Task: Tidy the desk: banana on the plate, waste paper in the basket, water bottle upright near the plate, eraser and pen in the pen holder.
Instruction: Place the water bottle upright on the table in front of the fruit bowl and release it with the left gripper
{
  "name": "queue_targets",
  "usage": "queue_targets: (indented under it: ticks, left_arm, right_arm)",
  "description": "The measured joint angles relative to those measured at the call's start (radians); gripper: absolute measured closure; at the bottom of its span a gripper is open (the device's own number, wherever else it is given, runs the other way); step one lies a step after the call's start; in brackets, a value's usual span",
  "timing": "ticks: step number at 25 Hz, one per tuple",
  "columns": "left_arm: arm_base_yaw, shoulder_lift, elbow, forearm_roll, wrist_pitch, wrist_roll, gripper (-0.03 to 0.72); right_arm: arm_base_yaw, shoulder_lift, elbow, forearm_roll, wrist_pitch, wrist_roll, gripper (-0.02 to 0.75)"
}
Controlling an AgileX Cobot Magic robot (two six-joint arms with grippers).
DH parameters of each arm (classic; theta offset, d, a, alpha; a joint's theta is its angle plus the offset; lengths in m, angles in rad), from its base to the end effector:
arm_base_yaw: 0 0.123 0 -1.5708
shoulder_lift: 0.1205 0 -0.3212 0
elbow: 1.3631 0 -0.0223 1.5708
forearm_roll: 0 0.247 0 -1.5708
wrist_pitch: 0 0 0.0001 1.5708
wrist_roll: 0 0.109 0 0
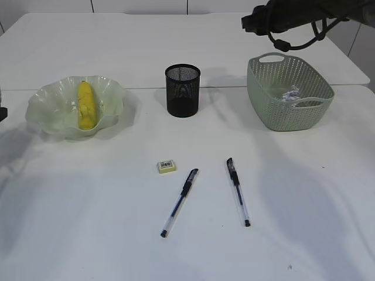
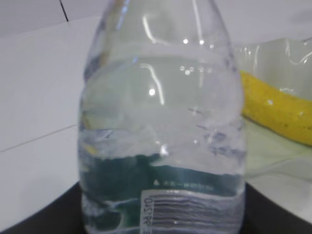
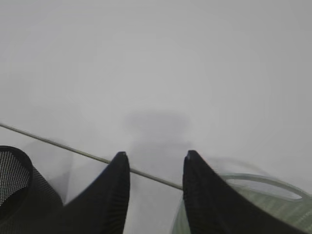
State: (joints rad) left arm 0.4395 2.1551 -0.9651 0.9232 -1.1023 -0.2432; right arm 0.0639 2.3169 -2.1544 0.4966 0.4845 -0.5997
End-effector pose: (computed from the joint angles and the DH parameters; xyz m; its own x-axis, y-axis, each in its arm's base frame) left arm 0.4076 0.1060 0.1397 -0.1020 0.1777 -0.9788 0.3739 0.9186 0.1278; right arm 0.5828 0.0616 0.2828 -0.4416 -0.1767 -0.8796 -0.3266 0.9448 -0.0259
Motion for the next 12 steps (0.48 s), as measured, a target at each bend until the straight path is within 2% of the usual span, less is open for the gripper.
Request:
queue_targets:
  ticks: [12]
  left_arm:
    - [0.007,0.068,0.002,-0.077,-0.035,0.081,0.309]
  right_arm:
    - [0.000,0.000,0.000,0.000,-0.034,-0.026,0.456]
